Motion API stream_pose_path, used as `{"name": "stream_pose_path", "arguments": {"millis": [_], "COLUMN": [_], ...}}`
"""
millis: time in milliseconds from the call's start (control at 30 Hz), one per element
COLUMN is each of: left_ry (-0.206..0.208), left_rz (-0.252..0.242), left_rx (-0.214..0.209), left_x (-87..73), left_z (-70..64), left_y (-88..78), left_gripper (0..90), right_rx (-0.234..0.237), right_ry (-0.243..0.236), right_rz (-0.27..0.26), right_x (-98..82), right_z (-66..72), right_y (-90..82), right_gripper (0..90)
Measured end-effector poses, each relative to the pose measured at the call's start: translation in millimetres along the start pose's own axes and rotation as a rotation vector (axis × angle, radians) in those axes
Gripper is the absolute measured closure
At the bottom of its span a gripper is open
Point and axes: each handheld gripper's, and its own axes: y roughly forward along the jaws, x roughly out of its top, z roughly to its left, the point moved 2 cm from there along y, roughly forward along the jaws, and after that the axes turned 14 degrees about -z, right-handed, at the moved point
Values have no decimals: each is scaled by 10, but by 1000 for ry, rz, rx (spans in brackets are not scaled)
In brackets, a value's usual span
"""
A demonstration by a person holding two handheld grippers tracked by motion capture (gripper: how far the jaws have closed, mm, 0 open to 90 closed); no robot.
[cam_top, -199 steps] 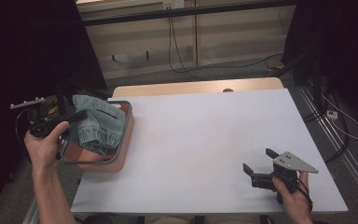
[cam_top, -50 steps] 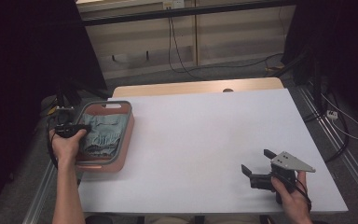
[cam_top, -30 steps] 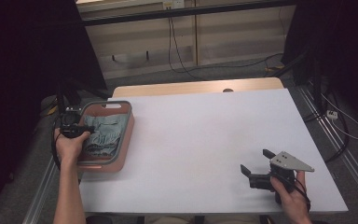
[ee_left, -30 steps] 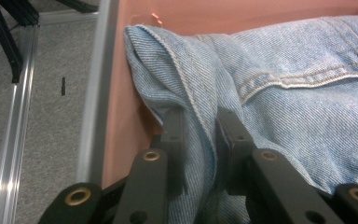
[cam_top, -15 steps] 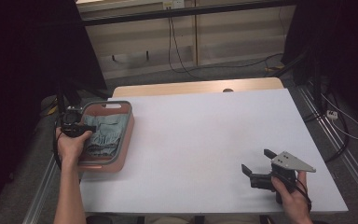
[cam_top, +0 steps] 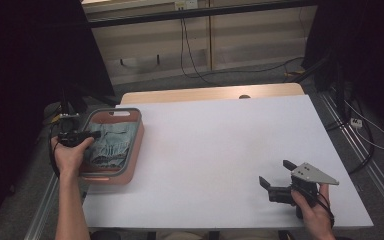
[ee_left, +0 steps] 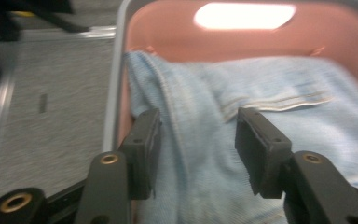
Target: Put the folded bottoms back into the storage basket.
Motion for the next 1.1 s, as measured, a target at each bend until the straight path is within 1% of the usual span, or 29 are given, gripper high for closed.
{"name": "stream_pose_path", "arguments": {"millis": [33,67,100,133,200,300,333,367,433,500,533,567,600,633,667,733,767,800,833,867,900,933,967,1033,1067,1100], "left_ry": [10,10,-1,-9,-16,-41,-49,-55,-56,-52,-51,-60,-50,-29,-23,-31,-23,-21,-18,-10,40,60,62,53,49,40], "left_rz": [-13,-22,-36,-52,-60,-93,-106,-123,-140,-138,-139,-145,-142,-143,-143,-163,-168,-170,-177,-193,-230,-232,-225,-237,-247,-257], "left_rx": [0,11,23,23,7,-27,-38,-45,-55,-50,-56,-73,-76,-74,-75,-100,-108,-102,-81,-71,-55,-57,-76,-130,-145,-147], "left_x": [15,27,39,46,53,63,71,82,104,123,134,147,158,178,190,223,229,234,244,247,237,232,225,220,221,225], "left_z": [14,27,43,58,75,84,87,83,76,67,58,42,28,-1,-15,-47,-48,-50,-45,-42,-44,-48,-56,-64,-66,-71], "left_y": [-30,-57,-88,-107,-143,-173,-181,-190,-206,-219,-229,-249,-267,-298,-319,-369,-385,-401,-409,-413,-416,-420,-431,-457,-473,-493], "left_gripper": [507,488,461,425,381,372,357,331,276,203,179,153,143,139,119,81,74,59,44,53,61,61,54,50,50,44], "right_rx": [1,3,2,3,8,9,11,11,13,6,6,9,11,12,14,13,12,11,9,6,6,2,0,-8,-11,-13], "right_ry": [0,0,2,0,-1,1,-1,0,4,9,10,9,11,11,12,14,13,12,11,10,8,10,9,9,8,6], "right_rz": [1,2,1,0,1,0,1,1,0,-2,-2,-2,-3,-4,-4,-4,-5,-4,-4,-3,-2,-3,-3,-5,-4,-5], "right_x": [-1,-3,-3,-2,-2,-3,-4,-4,-3,-3,-4,-4,-3,-2,-1,-1,1,2,2,2,2,3,4,8,8,9], "right_z": [-3,-6,-6,-5,-2,-7,-11,-12,-16,-23,-27,-30,-30,-29,-27,-26,-27,-27,-26,-26,-28,-27,-29,-32,-32,-31], "right_y": [0,2,5,6,6,17,20,23,25,30,32,34,34,33,33,37,40,42,44,43,40,35,31,27,29,32], "right_gripper": [18,18,18,18,17,17,17,17,17,18,18,18,18,18,18,18,18,18,18,18,18,18,17,18,18,18]}}
